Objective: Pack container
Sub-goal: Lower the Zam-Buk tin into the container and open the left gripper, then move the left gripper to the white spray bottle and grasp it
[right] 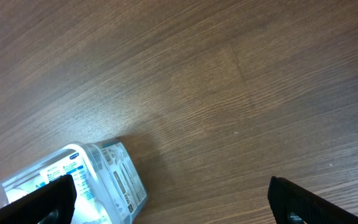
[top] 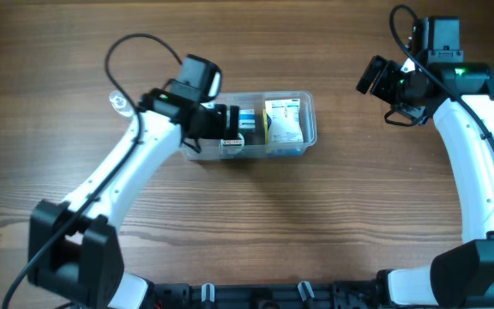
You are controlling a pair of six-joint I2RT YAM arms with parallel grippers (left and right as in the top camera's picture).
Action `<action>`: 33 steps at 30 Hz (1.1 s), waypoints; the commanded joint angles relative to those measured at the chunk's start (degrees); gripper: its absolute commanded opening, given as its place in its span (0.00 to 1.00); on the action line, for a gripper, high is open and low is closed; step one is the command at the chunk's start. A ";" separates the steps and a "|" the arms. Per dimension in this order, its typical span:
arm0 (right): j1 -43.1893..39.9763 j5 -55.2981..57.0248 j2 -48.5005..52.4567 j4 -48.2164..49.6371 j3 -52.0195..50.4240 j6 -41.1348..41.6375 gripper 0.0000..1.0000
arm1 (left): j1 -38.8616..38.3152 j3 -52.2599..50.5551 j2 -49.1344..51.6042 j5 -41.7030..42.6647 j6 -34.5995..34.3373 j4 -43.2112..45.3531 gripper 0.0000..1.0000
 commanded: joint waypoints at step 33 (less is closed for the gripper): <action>0.04 -0.72 -1.14 0.15 0.52 0.66 1.00 | 23.10 6.88 5.90 -13.81 -16.02 -6.82 1.00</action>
